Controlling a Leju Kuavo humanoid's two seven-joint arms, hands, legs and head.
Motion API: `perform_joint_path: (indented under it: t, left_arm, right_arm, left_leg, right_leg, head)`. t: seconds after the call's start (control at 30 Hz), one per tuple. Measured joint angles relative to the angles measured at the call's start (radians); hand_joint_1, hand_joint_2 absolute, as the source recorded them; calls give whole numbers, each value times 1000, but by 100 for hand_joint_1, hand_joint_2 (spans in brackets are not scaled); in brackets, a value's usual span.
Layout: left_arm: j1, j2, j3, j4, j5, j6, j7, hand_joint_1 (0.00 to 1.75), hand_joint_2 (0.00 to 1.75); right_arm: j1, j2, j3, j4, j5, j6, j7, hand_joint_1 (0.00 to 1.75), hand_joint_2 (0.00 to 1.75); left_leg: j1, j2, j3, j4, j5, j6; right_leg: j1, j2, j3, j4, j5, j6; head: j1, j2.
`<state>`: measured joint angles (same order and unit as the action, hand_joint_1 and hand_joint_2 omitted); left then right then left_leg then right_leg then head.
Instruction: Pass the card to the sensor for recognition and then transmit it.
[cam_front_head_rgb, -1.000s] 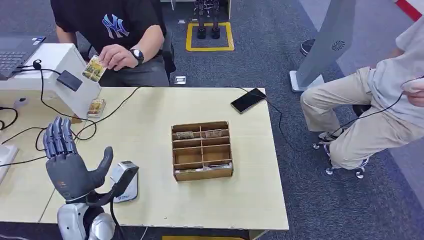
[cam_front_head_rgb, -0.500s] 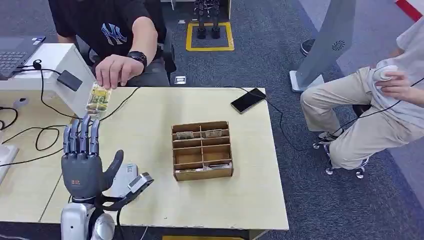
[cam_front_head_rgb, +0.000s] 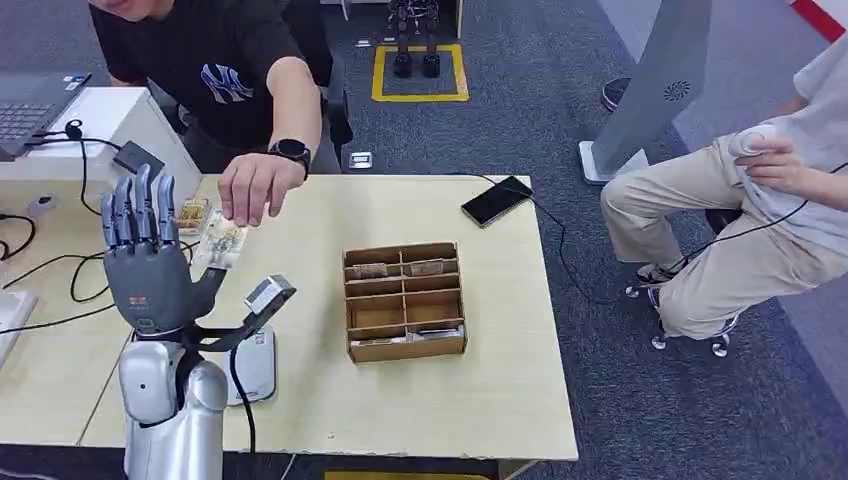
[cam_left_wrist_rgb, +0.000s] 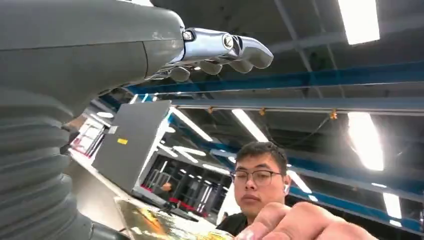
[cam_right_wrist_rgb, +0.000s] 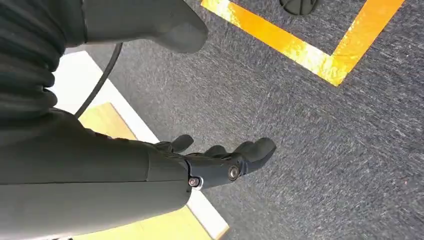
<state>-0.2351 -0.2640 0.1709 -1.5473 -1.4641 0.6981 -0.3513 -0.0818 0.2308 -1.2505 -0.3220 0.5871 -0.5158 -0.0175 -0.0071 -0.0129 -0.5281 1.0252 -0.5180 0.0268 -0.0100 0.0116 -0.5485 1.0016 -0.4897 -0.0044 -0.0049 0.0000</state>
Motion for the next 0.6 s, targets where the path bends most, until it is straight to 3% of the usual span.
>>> perform_joint_path:
  t: [0.03,0.07,0.3,0.33,0.43,0.6]
  left_arm:
    - [-5,-2,0,4,0,0,3,0,175]
    - [-9,-3,0,10,-1,0,9,14,175]
    - [-13,-3,0,13,-2,0,13,14,175]
    - [-16,-4,0,22,0,0,22,175,175]
    - [-18,-4,0,42,-2,0,39,175,175]
    - [-17,-4,0,42,2,0,8,175,175]
  right_arm:
    - [0,-1,1,1,0,0,0,0,175]
    - [0,-2,2,2,1,0,0,0,175]
    - [0,-3,3,3,1,0,0,0,175]
    - [-1,-4,4,3,1,0,-2,0,175]
    - [0,-8,6,10,6,0,-2,0,175]
    - [0,-10,6,12,6,1,-5,0,175]
  left_leg:
    - [0,0,0,0,0,0]
    - [0,0,0,0,0,0]
    - [0,0,0,0,0,0]
    - [0,0,0,0,0,0]
    - [0,0,0,0,0,0]
    - [0,0,0,0,0,0]
  right_leg:
    - [0,0,0,0,0,0]
    - [0,0,0,0,0,0]
    - [0,0,0,0,0,0]
    - [0,0,0,0,0,0]
    - [0,0,-1,0,0,0]
    - [0,0,-1,0,0,0]
  head:
    - [0,0]
    - [0,0]
    - [0,0]
    - [0,0]
    - [0,0]
    - [0,0]
